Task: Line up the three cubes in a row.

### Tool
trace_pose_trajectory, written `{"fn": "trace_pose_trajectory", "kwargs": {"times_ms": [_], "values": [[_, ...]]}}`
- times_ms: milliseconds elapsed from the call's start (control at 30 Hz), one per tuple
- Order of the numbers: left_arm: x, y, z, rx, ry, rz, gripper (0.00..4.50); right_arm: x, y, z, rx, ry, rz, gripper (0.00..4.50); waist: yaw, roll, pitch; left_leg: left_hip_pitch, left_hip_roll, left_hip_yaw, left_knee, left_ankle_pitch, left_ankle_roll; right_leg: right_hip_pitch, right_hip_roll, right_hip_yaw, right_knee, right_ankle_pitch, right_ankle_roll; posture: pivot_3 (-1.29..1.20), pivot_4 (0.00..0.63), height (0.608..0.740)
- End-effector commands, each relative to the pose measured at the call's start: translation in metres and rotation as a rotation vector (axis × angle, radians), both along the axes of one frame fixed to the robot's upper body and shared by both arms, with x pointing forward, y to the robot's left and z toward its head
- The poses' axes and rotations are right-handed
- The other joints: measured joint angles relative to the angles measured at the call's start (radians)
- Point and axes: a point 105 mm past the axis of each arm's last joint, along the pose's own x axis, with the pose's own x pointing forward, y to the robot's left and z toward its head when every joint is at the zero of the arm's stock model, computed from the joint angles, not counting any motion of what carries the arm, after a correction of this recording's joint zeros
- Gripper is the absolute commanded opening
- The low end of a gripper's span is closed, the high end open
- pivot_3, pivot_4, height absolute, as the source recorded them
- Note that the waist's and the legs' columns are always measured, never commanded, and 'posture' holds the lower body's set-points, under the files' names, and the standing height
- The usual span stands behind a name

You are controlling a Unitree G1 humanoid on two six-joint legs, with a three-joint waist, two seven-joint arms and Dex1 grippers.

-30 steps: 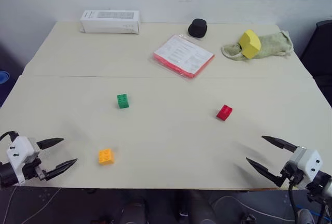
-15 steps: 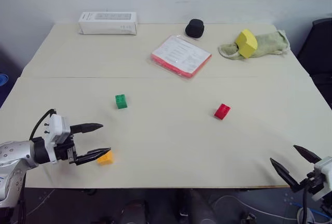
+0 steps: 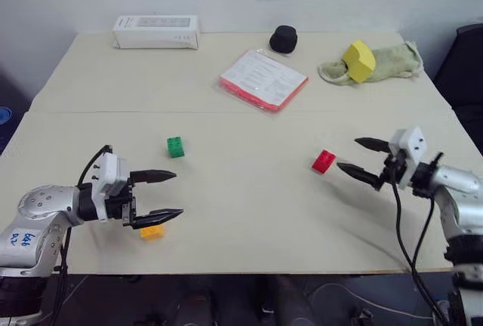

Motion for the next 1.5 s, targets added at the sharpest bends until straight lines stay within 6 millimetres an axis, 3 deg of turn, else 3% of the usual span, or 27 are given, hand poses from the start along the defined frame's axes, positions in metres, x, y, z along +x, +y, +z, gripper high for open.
{"fn": "trace_pose_trajectory", "kwargs": {"times_ms": [33, 200, 300, 400, 533, 667, 767, 967, 1133, 1433, 1500], "values": [[-0.004, -0.001, 0.004, 0.003, -0.035, 0.000, 4.50, 0.008, 0.011, -0.008, -0.003, 0.074, 0.056, 4.47, 0.003, 0.000, 0.000, 0.000, 0.000, 0.000, 0.000, 0.000, 0.000, 0.000, 0.000, 0.000, 0.000, 0.000, 0.000, 0.00, 0.150, 0.740], [-0.011, 0.002, -0.002, 0.006, -0.027, 0.026, 4.50, 0.018, 0.026, -0.017, -0.032, 0.088, 0.083, 4.47, 0.003, 0.000, 0.000, -0.001, 0.000, 0.000, 0.003, -0.001, 0.002, 0.000, -0.002, 0.000, 0.000, 0.000, 0.000, 0.00, 0.150, 0.740], [-0.013, 0.003, -0.003, 0.004, -0.035, 0.046, 4.50, 0.020, 0.028, -0.023, -0.032, 0.087, 0.086, 3.91, 0.002, 0.000, 0.000, -0.001, 0.000, 0.000, 0.004, -0.001, 0.002, 0.000, -0.002, 0.000, 0.001, 0.000, 0.000, 0.00, 0.150, 0.740], [-0.012, 0.003, -0.003, 0.006, -0.046, 0.054, 4.50, 0.018, 0.031, -0.024, -0.022, 0.078, 0.109, 2.87, 0.002, 0.000, 0.000, -0.001, 0.000, 0.000, 0.004, -0.001, 0.001, 0.000, -0.002, 0.000, 0.002, 0.000, 0.000, 0.00, 0.150, 0.740], [-0.010, 0.004, -0.001, 0.001, -0.064, 0.073, 4.50, 0.005, 0.039, -0.011, -0.042, -0.014, 0.242, 1.51, 0.002, 0.000, 0.000, -0.001, 0.000, 0.000, 0.004, -0.001, 0.001, 0.000, -0.002, 0.000, 0.001, 0.000, 0.000, 0.00, 0.150, 0.740], [-0.011, 0.005, -0.005, 0.006, -0.056, 0.075, 4.50, -0.029, 0.071, -0.008, -0.134, 0.043, 0.555, 1.53, 0.000, 0.000, 0.000, -0.001, 0.000, 0.000, 0.003, -0.001, 0.001, 0.000, -0.001, 0.000, 0.001, 0.000, 0.000, 0.00, 0.150, 0.740], [-0.011, 0.005, -0.006, 0.008, -0.054, 0.075, 4.50, -0.043, 0.085, -0.013, -0.178, 0.089, 0.664, 1.53, 0.000, 0.000, 0.000, 0.000, 0.001, 0.000, 0.003, -0.001, 0.001, 0.001, -0.001, -0.001, 0.002, 0.000, 0.000, 0.00, 0.150, 0.740], [-0.010, 0.003, -0.006, 0.012, -0.060, 0.073, 4.50, -0.041, 0.100, -0.034, -0.211, 0.107, 0.693, 1.53, 0.003, 0.000, 0.000, 0.000, 0.000, -0.001, 0.003, -0.001, 0.001, 0.001, -0.002, -0.001, 0.001, 0.000, 0.000, 0.00, 0.150, 0.740], [-0.006, 0.011, -0.001, 0.031, -0.083, 0.100, 4.50, -0.033, 0.109, -0.033, -0.142, 0.076, 0.659, 1.53, 0.002, 0.000, 0.000, -0.001, 0.000, -0.001, 0.003, -0.001, 0.001, 0.001, -0.002, -0.001, 0.001, 0.000, 0.000, 0.00, 0.150, 0.740], [-0.008, 0.041, 0.006, -0.052, -0.049, 0.260, 4.50, -0.050, 0.111, -0.003, -0.070, -0.053, 0.681, 4.46, 0.002, 0.000, 0.000, -0.001, 0.000, -0.001, 0.003, -0.001, 0.001, 0.001, -0.002, -0.001, 0.001, 0.000, 0.000, 0.00, 0.150, 0.740], [-0.021, 0.065, 0.010, -0.125, 0.047, 0.329, 4.50, -0.058, 0.101, 0.013, -0.032, -0.131, 0.637, 4.49, 0.003, 0.000, 0.000, -0.001, 0.000, -0.001, 0.002, -0.001, 0.001, 0.001, -0.002, -0.001, 0.001, 0.000, 0.000, 0.00, 0.150, 0.740]]}}
